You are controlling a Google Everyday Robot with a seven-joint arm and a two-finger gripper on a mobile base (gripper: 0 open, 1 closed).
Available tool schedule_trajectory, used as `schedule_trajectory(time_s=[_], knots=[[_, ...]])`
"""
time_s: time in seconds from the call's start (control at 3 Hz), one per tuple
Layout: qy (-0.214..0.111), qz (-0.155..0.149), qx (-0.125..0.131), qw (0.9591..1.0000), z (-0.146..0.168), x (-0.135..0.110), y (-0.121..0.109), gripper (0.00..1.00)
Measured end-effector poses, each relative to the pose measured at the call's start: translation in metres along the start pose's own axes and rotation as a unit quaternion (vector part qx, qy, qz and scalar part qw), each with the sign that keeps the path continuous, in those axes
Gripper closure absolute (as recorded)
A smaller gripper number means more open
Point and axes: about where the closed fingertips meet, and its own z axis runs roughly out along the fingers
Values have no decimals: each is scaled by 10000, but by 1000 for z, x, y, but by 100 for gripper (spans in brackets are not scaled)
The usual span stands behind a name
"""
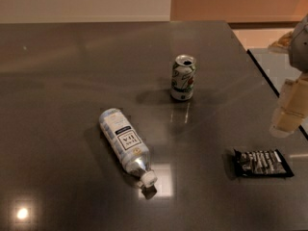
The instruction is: Move rxbar chocolate near 7up can
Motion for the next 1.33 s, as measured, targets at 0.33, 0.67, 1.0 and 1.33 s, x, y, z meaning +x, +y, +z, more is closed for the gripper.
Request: schedule_trajectory(time_s=[0.33,0.67,1.0,1.33], knots=[[-148,-160,-107,9997,2,8,19,0],[-351,-320,-290,9985,13,17,42,0],[-577,-429,-496,9962,31,27,62,0],[-740,-437,-687,9939,54,37,75,0]])
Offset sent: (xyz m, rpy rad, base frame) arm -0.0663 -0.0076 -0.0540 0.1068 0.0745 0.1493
